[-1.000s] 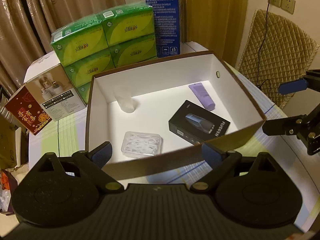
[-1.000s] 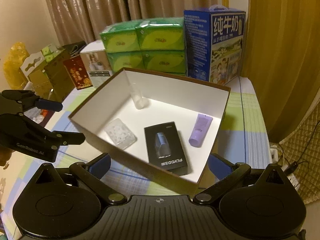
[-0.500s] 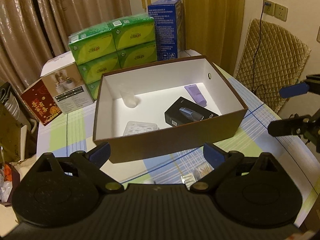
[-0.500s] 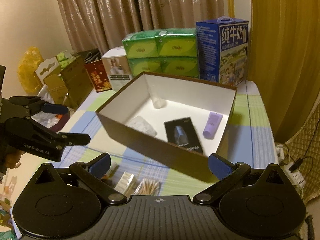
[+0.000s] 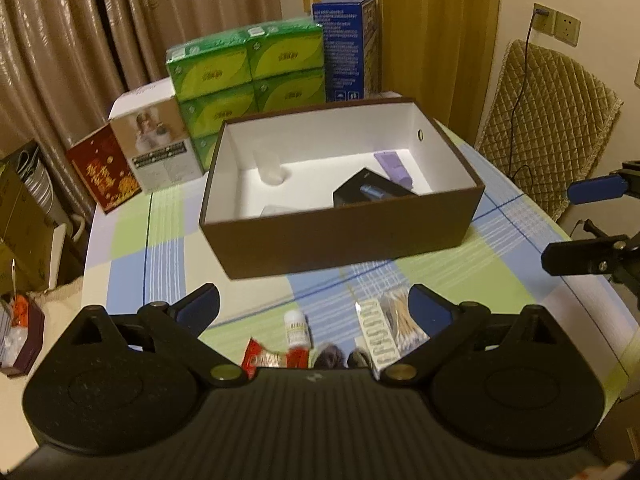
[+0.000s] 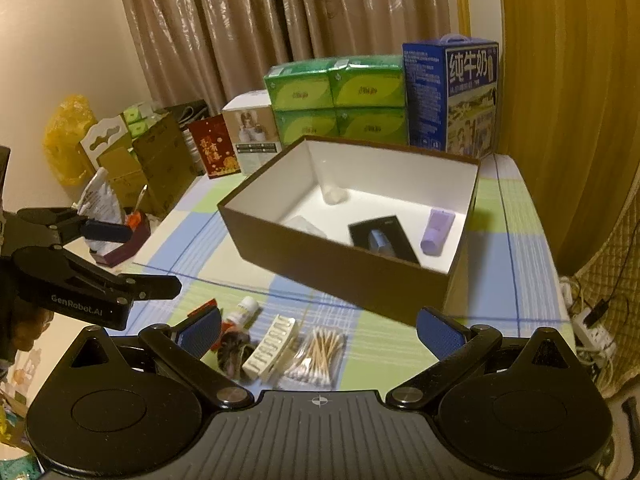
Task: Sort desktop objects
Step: 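Move the right tool to the green tube while the left tool moves to the brown scrunchie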
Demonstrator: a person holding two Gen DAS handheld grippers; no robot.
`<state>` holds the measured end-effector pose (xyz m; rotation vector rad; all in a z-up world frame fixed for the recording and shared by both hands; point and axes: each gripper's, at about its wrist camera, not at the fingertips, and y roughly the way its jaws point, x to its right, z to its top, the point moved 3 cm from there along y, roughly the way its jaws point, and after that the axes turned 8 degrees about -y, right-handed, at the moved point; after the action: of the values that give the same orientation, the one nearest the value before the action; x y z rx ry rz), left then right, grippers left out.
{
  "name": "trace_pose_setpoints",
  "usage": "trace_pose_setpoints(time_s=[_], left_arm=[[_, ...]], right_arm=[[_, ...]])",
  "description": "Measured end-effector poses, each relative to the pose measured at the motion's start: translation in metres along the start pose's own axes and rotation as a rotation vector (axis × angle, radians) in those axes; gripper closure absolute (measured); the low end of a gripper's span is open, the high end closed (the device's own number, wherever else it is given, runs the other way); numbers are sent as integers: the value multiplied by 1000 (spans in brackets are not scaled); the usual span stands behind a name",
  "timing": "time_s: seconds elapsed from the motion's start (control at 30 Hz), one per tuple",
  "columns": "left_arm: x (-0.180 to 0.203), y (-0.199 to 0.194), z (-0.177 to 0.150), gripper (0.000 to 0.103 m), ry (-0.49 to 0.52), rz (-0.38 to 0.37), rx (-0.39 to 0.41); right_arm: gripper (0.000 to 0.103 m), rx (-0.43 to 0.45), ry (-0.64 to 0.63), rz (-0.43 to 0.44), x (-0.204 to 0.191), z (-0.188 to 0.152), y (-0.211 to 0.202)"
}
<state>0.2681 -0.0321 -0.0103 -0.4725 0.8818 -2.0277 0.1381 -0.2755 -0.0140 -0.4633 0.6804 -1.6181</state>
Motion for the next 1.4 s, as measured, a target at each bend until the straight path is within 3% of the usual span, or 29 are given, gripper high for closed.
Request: trace_pose_setpoints(time_s=[0.77, 1.4], left_arm=[[-15, 5, -75, 4, -111, 8, -119], [-27, 32, -101, 4, -136, 49, -184]], right_arm=[[2, -150, 149, 0, -1, -64, 20], [2, -307, 229, -47, -10, -105, 76]])
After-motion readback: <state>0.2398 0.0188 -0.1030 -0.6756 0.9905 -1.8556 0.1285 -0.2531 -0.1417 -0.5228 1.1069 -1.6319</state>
